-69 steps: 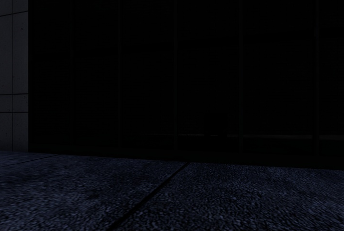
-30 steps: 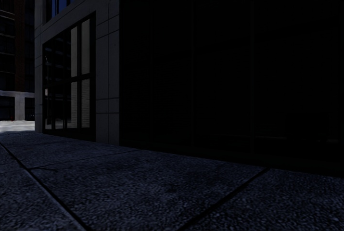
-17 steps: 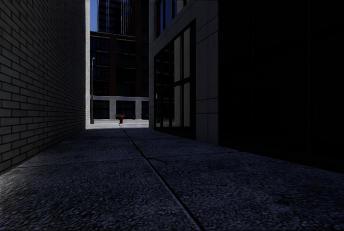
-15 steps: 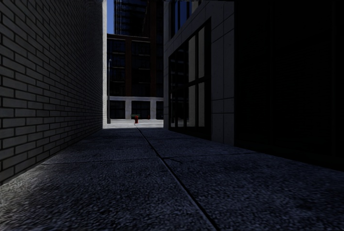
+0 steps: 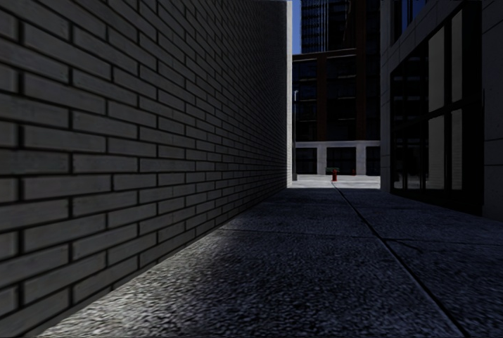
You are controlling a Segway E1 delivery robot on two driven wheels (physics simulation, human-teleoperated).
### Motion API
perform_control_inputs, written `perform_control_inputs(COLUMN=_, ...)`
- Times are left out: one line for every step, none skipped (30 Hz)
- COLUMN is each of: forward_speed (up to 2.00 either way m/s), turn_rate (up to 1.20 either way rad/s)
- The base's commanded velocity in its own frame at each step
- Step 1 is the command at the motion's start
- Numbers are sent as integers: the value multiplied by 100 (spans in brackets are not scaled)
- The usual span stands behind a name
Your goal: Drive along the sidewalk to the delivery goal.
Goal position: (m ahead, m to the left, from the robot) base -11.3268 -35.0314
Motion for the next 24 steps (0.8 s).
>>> perform_control_inputs(forward_speed=129, turn_rate=0)
perform_control_inputs(forward_speed=130, turn_rate=0)
perform_control_inputs(forward_speed=130, turn_rate=0)
perform_control_inputs(forward_speed=130, turn_rate=-40)
perform_control_inputs(forward_speed=130, turn_rate=-94)
perform_control_inputs(forward_speed=130, turn_rate=-120)
perform_control_inputs(forward_speed=130, turn_rate=-120)
perform_control_inputs(forward_speed=130, turn_rate=-120)
perform_control_inputs(forward_speed=130, turn_rate=-120)
perform_control_inputs(forward_speed=130, turn_rate=-120)
perform_control_inputs(forward_speed=131, turn_rate=-120)
perform_control_inputs(forward_speed=131, turn_rate=-120)
perform_control_inputs(forward_speed=131, turn_rate=-120)
perform_control_inputs(forward_speed=131, turn_rate=-120)
perform_control_inputs(forward_speed=131, turn_rate=-120)
perform_control_inputs(forward_speed=131, turn_rate=0)
perform_control_inputs(forward_speed=131, turn_rate=0)
perform_control_inputs(forward_speed=131, turn_rate=0)
perform_control_inputs(forward_speed=131, turn_rate=0)
perform_control_inputs(forward_speed=132, turn_rate=0)
perform_control_inputs(forward_speed=132, turn_rate=0)
perform_control_inputs(forward_speed=132, turn_rate=0)
perform_control_inputs(forward_speed=132, turn_rate=0)
perform_control_inputs(forward_speed=132, turn_rate=0)
